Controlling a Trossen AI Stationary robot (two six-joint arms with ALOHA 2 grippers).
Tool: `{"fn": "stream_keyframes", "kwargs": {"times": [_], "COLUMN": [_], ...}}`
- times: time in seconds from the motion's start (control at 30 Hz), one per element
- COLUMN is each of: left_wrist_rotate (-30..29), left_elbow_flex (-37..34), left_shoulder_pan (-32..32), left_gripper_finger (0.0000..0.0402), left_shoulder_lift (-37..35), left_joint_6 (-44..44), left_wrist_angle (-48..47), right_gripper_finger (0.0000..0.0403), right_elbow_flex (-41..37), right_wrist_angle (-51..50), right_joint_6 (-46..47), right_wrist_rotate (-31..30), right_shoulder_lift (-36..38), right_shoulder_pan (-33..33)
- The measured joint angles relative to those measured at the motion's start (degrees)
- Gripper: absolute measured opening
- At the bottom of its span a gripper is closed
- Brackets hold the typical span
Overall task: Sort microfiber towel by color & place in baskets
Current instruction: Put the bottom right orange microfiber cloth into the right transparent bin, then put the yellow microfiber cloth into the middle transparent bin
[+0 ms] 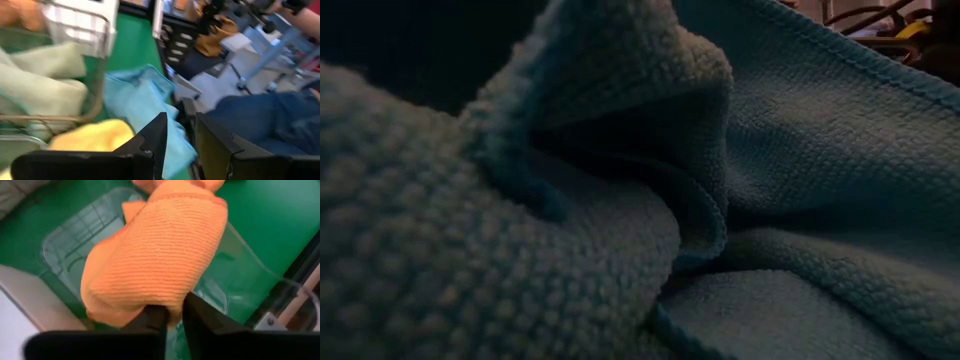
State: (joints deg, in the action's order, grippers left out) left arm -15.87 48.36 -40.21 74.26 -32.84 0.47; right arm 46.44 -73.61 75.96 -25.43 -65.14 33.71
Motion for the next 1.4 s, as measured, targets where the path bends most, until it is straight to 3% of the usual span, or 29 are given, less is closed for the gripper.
{"fn": "stream_keyframes", "kwargs": {"times": [0.23,0.43,0.67,1.03,1.4], "left_wrist_rotate": [5.14,6.63,6.57,0.53,1.77], "left_elbow_flex": [0.00,0.00,0.01,0.00,0.07], "left_shoulder_pan": [0.00,0.00,0.00,0.07,0.07], "left_gripper_finger": [0.0094,0.0094,0.0094,0.0095,0.0152], "left_shoulder_lift": [0.00,0.00,0.00,0.00,6.69], "left_joint_6": [-6.13,-9.03,-9.05,-9.05,-8.77], "left_wrist_angle": [-1.93,-3.17,-3.21,-4.74,-5.15], "right_gripper_finger": [0.0170,0.0220,0.0232,0.0232,0.0232], "right_elbow_flex": [0.00,0.00,0.00,0.00,0.00], "right_wrist_angle": [-0.40,-0.19,-0.07,0.03,0.03], "right_joint_6": [-1.55,-3.16,-3.19,-3.19,-3.19], "right_wrist_rotate": [3.96,7.17,8.15,8.15,8.15], "right_shoulder_lift": [0.00,0.02,0.02,0.02,0.02], "right_shoulder_pan": [0.00,0.00,0.00,0.00,0.00]}}
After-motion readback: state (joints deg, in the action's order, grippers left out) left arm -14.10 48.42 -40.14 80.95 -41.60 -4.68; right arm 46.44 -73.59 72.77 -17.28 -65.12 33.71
